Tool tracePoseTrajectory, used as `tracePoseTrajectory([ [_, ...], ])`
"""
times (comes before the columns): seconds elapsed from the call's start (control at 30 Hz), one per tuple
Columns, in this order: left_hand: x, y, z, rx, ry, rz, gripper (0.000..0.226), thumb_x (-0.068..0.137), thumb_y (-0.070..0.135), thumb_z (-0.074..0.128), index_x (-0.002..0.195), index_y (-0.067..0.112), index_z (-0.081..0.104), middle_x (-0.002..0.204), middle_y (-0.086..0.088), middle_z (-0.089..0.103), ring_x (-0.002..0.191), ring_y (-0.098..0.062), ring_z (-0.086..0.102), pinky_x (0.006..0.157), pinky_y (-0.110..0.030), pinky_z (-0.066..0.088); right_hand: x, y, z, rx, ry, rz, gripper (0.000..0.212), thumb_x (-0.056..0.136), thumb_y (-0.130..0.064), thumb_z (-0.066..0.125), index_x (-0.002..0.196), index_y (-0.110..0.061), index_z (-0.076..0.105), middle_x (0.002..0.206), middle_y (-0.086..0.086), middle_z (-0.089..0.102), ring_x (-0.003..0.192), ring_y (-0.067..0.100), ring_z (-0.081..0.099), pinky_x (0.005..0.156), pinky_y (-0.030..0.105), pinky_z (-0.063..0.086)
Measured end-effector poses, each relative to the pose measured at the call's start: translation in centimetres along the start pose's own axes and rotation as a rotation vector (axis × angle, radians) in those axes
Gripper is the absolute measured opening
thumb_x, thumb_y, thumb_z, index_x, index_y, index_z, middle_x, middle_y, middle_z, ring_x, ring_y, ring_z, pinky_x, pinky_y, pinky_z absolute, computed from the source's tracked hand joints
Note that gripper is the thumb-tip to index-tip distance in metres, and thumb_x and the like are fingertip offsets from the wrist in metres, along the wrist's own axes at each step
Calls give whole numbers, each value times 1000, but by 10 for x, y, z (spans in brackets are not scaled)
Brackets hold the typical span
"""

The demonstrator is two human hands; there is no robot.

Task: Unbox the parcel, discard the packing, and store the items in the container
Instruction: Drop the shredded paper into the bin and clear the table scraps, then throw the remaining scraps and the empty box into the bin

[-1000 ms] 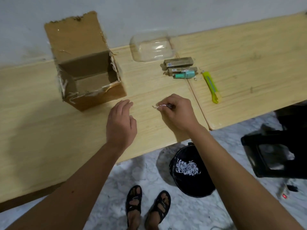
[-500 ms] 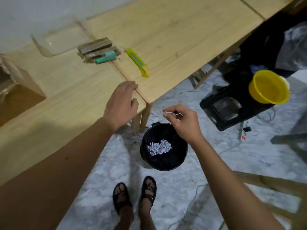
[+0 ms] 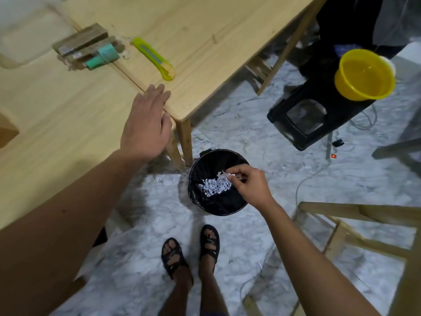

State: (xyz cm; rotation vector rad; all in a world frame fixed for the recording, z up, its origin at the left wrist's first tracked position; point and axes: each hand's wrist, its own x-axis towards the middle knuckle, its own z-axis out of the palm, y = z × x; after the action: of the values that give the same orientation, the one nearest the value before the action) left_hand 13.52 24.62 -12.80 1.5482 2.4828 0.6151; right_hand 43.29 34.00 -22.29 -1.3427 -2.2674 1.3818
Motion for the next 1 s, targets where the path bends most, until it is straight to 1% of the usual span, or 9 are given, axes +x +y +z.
tracePoseTrajectory([
  [0.13, -1, -1, 2, 16, -7, 3, 52, 108, 22, 38, 158, 10, 36, 169, -7, 29, 160, -25, 16, 130, -47, 11, 2, 8, -2, 4, 19, 34, 19, 87, -15, 81, 103, -25, 80, 100, -16, 76, 91, 2, 70, 87, 29, 58],
  [0.23, -1, -3, 3, 12, -9, 16, 52, 108, 23, 37, 158, 10, 36, 169, -7, 29, 160, -25, 16, 130, -48, 11, 2, 10, -2, 6, 16, 50, 20, 86, -16, 81, 104, -24, 80, 100, -15, 77, 88, 4, 71, 86, 31, 59],
  [0.37, -2, -3, 3, 3, -5, 13, 51, 108, 24, 37, 158, 10, 37, 169, -8, 29, 160, -25, 17, 130, -48, 11, 3, -2, -5, 28, 4, 43, 19, 86, -14, 82, 104, -22, 80, 99, -12, 77, 86, 3, 71, 85, 26, 59],
  [0.5, -3, -5, 2, -16, -23, 3, 51, 109, 27, 39, 157, 11, 38, 170, -6, 28, 160, -22, 16, 131, -45, 10, 11, -25, -10, 73, 10, 8, 20, 87, -11, 81, 99, -27, 78, 96, -11, 78, 86, 6, 72, 85, 27, 59],
  [0.6, -3, -7, -3, -33, -24, -12, 52, 108, 31, 42, 156, 12, 41, 168, -5, 32, 159, -20, 20, 130, -43, 13, 24, -53, -14, 111, 6, -23, 17, 87, -10, 81, 98, -22, 79, 96, -11, 78, 86, 6, 73, 86, 26, 59],
  [0.73, -13, -23, -18, 76, -63, 9, 58, 107, 42, 42, 158, 16, 37, 168, -2, 32, 158, -18, 23, 130, -41, 15, 48, -107, -18, 121, -7, -147, 13, 89, -15, 80, 100, -22, 79, 97, -12, 78, 85, 4, 71, 81, 18, 57],
  [0.83, -25, -48, -33, 139, -77, 18, 64, 105, 52, 37, 158, 16, 38, 168, -2, 34, 158, -19, 23, 129, -43, 18, 73, -153, -12, 123, -32, -250, 14, 90, -19, 79, 103, -21, 79, 101, -12, 78, 90, 8, 72, 82, 21, 58],
  [0.9, -30, -68, -42, 167, -84, -14, 73, 101, 61, 33, 158, 17, 38, 168, -1, 33, 158, -19, 22, 129, -45, 18, 91, -184, -2, 153, -56, -301, 15, 90, -18, 79, 104, -20, 79, 99, -9, 78, 89, 10, 72, 80, 21, 57],
  [1.0, -37, -96, -53, 183, -37, -117, 85, 95, 73, 36, 158, 17, 37, 167, 0, 34, 158, -19, 23, 130, -39, 14, 115, -227, 17, 172, -73, -389, 16, 90, -22, 79, 106, -20, 78, 100, -7, 77, 86, 10, 70, 74, 17, 53],
])
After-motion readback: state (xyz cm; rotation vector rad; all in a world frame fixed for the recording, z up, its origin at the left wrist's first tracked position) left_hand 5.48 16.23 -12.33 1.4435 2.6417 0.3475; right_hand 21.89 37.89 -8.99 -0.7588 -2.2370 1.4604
